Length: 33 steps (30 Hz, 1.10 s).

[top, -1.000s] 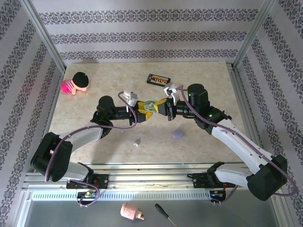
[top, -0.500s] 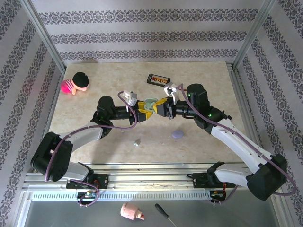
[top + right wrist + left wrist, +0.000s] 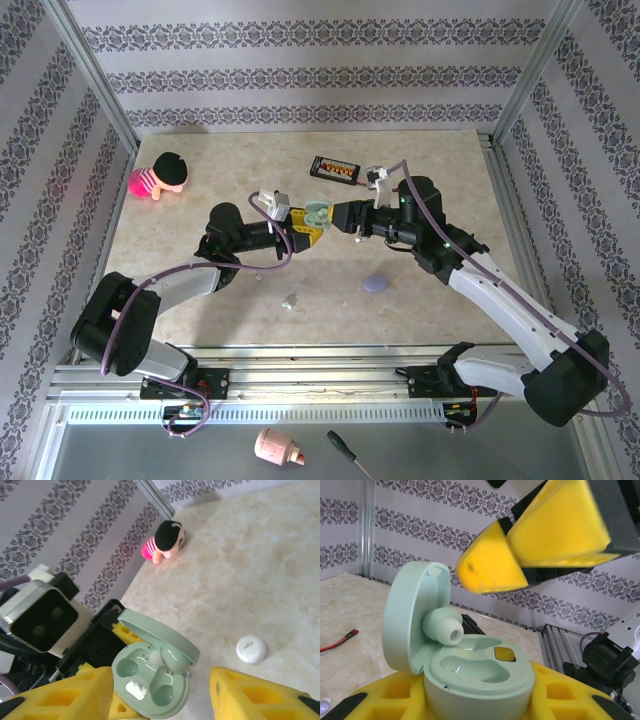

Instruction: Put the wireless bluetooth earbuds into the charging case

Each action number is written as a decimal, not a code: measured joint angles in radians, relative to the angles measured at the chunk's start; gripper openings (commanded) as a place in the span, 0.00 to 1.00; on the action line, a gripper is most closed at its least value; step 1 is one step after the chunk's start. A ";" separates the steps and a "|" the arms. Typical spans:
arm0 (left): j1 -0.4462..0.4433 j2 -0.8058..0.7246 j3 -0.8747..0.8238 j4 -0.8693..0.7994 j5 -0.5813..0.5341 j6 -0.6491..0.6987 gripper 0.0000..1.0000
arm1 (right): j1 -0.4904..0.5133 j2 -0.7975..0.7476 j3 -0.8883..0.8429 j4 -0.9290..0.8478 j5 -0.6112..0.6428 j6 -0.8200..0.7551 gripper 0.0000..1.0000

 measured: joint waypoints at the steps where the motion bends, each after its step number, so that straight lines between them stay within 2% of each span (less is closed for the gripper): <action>1: 0.000 0.002 0.000 0.004 -0.002 0.005 0.27 | 0.007 0.014 0.008 -0.011 0.003 0.019 0.51; 8: 0.005 0.011 0.000 0.023 0.003 0.008 0.27 | 0.022 0.064 0.034 -0.056 0.016 0.084 0.47; 13: 0.006 0.011 0.000 0.026 0.014 0.008 0.27 | 0.022 0.100 0.075 -0.074 0.021 0.104 0.40; 19: 0.006 0.011 0.000 0.027 0.021 0.008 0.27 | 0.019 0.131 0.091 -0.078 0.020 0.108 0.38; 33: 0.013 0.011 0.000 0.027 0.012 0.008 0.27 | -0.005 0.118 0.091 -0.079 -0.010 0.103 0.21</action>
